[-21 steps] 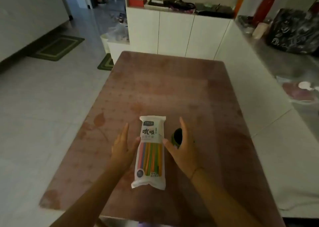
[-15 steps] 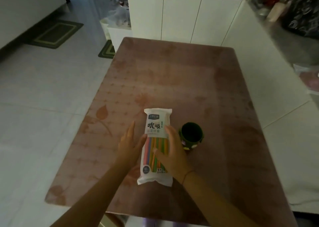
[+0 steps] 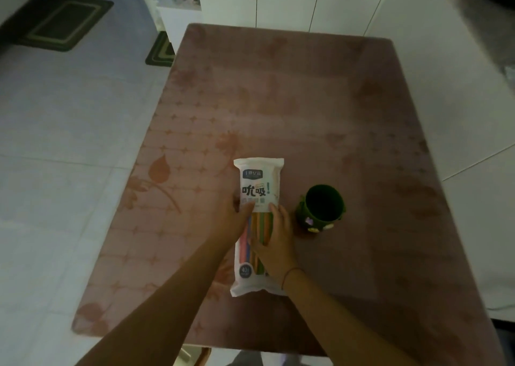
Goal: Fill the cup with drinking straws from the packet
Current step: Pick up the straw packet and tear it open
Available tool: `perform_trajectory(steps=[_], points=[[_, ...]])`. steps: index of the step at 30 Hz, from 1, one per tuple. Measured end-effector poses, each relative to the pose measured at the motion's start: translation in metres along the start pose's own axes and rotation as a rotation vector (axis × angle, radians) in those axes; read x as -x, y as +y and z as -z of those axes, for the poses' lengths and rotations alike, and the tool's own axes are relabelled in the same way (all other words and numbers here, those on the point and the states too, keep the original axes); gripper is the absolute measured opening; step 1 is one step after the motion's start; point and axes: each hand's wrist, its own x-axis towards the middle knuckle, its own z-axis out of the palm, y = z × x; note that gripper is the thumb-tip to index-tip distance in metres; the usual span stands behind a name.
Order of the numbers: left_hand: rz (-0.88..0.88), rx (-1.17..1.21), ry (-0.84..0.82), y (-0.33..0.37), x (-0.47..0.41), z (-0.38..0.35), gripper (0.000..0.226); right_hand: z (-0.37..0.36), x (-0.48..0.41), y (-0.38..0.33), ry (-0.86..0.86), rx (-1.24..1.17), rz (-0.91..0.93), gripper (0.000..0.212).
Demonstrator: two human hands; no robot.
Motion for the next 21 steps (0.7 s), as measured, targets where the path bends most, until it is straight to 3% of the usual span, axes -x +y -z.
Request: perform_trajectory(steps=[4, 7, 15, 21], points=[[0.043, 0.131, 0.046, 0.017, 0.006, 0.009, 0.023, 0.001, 0.002, -0.006, -0.038, -0.049, 0.078, 0.085], [-0.016, 0.149, 0.148, 0.031, 0.015, 0.021, 0.018, 0.008, 0.003, -0.025, -0.065, -0.084, 0.141, 0.077], [-0.338, 0.136, 0.355, 0.098, 0.069, 0.027, 0.043, 0.067, 0.011, -0.131, 0.124, -0.256, 0.343, 0.03], [-0.566, 0.126, 0.344, 0.122, 0.105, 0.02, 0.05, 0.103, 0.019, -0.168, 0.021, -0.509, 0.328, 0.023]])
